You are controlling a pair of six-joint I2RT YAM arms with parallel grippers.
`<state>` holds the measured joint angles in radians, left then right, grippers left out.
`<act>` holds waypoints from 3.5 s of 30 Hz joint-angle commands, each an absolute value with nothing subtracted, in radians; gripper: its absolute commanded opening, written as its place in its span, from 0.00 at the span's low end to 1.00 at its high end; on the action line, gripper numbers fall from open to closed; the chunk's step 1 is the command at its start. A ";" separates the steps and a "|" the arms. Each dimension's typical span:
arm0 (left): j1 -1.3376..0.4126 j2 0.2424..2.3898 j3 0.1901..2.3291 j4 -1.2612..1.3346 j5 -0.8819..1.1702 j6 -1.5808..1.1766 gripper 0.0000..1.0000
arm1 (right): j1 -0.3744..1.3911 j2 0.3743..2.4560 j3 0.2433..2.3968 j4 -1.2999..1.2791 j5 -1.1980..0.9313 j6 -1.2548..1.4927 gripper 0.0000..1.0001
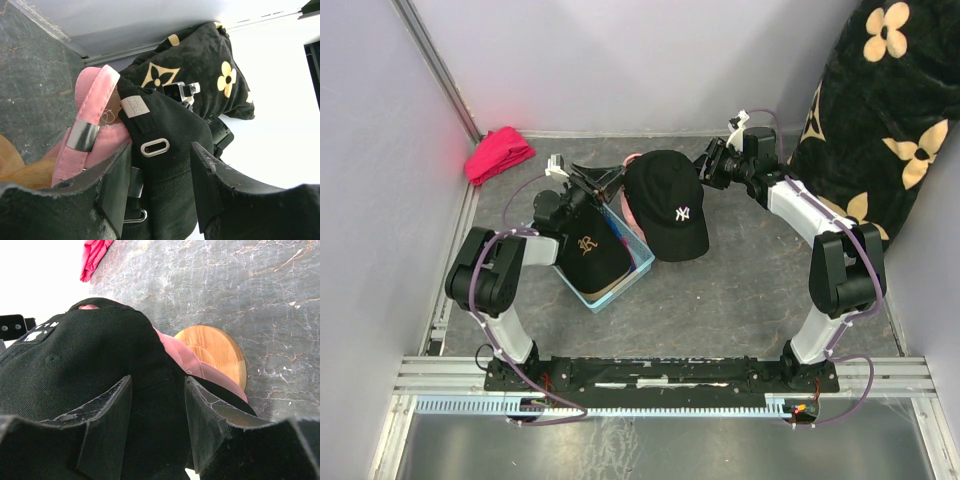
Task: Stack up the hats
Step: Stack the hat on the hat.
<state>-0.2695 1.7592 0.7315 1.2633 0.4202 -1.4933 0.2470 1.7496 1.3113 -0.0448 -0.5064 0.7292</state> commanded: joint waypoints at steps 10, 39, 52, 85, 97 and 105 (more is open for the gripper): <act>-0.267 1.867 0.812 1.549 0.489 -1.649 0.45 | 0.274 1.750 1.377 -0.026 -0.556 0.715 0.54; -0.265 1.841 0.770 1.435 0.436 -1.556 0.03 | 0.295 1.749 1.433 -0.129 -0.514 0.644 0.54; -0.244 1.745 0.710 1.373 0.355 -1.500 0.03 | 0.298 1.738 1.452 -0.161 -0.502 0.620 0.54; -0.221 1.725 0.658 1.240 0.357 -1.422 0.03 | 0.306 1.784 1.593 -0.277 -0.434 0.583 0.57; -0.199 1.679 0.636 1.191 0.327 -1.401 0.07 | 0.317 1.859 1.693 -0.334 -0.425 0.578 0.57; -0.184 1.589 0.634 1.079 0.299 -1.330 0.19 | 0.339 1.914 1.770 -0.384 -0.411 0.559 0.58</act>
